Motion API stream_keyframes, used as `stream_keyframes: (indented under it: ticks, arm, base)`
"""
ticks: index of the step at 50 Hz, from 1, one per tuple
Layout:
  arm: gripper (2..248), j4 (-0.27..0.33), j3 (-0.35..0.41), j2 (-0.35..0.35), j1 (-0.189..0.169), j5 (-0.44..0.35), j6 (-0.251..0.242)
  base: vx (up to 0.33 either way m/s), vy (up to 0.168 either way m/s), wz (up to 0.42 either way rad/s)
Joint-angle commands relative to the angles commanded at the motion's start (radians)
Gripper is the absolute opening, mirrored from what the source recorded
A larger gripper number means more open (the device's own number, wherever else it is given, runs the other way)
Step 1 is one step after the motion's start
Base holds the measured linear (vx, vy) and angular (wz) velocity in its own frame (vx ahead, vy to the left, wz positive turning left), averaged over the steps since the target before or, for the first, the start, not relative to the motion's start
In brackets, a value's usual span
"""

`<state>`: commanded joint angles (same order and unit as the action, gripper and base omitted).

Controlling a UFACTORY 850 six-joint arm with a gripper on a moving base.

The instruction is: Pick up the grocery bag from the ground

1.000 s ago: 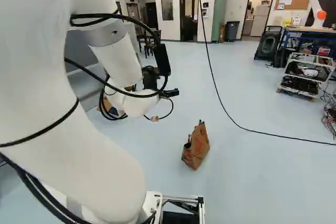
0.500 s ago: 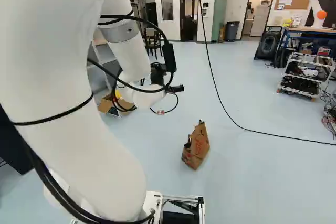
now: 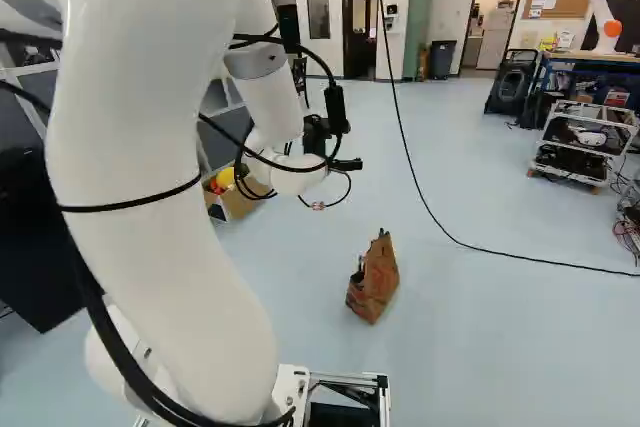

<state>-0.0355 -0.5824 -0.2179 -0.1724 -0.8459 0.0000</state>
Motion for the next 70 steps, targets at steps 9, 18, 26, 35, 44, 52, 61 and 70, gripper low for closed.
stream_keyframes:
  ticks: [9,18,26,35,44,52,61,70]
  arm:
    - [247,-0.025,-0.046,-0.039,-0.015,0.029,0.0]
    - [247,-0.052,-0.093,-0.079,-0.03,0.062,0.0]
    - [247,-0.075,-0.135,-0.117,-0.043,0.091,0.0]
    - [247,-0.101,-0.185,-0.174,-0.055,0.125,0.0]
    - [247,-0.127,-0.232,-0.229,-0.063,0.169,0.0]
    - [247,-0.151,-0.274,-0.277,-0.069,0.211,0.0]
    - [247,-0.177,-0.321,-0.331,-0.076,0.26,0.0]
    - [247,-0.203,-0.369,-0.384,-0.082,0.309,0.0]
  base:
    - [0.0,0.0,0.0]
    - [0.0,0.0,0.0]
    - [0.0,0.0,0.0]
    - [0.0,0.0,0.0]
    - [0.0,0.0,0.0]
    - [0.0,0.0,0.0]
    - [0.0,0.0,0.0]
    - [0.0,0.0,0.0]
